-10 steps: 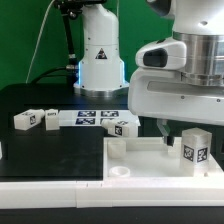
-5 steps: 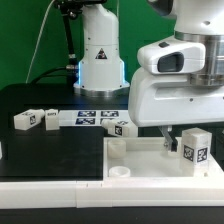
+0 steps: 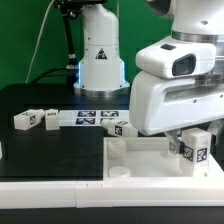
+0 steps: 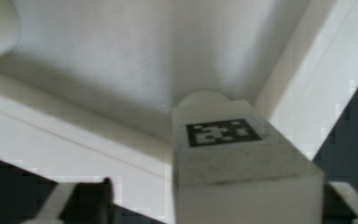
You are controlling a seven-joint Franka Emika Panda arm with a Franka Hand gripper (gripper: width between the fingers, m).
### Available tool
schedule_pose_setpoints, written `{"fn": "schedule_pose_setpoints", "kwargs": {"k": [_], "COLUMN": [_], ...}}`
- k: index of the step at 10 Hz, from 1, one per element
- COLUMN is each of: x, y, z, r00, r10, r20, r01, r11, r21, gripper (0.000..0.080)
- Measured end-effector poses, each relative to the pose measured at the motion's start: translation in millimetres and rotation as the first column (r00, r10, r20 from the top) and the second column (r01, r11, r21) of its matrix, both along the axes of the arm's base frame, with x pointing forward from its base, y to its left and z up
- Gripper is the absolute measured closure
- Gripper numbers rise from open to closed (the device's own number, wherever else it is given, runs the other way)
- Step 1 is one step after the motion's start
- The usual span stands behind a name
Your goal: Assemble one leg
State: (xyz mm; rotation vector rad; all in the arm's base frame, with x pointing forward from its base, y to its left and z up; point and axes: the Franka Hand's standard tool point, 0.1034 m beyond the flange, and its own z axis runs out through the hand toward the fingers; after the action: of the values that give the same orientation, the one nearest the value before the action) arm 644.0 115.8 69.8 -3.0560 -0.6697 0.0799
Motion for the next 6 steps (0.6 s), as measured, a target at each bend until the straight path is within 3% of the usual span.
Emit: {"fn": "schedule_pose_setpoints", "kwargs": {"k": [1, 4, 6], "x": [-0.3, -0.4, -1.6], "y": [0.4, 0.3, 6.4], "z": [-0.2, -0.5, -0.8], "r00": [1.000, 0.997, 0.940], "r10": [0.000, -0.073, -0.340], "r20": [-0.001, -0.001, 0.002], "r01": [0.000, 0.073, 0.340], "r11": [1.000, 0.997, 0.940], "r21": [0.000, -0.003, -0.018], "gripper": [0.0511, 0.0509, 0.0509]}}
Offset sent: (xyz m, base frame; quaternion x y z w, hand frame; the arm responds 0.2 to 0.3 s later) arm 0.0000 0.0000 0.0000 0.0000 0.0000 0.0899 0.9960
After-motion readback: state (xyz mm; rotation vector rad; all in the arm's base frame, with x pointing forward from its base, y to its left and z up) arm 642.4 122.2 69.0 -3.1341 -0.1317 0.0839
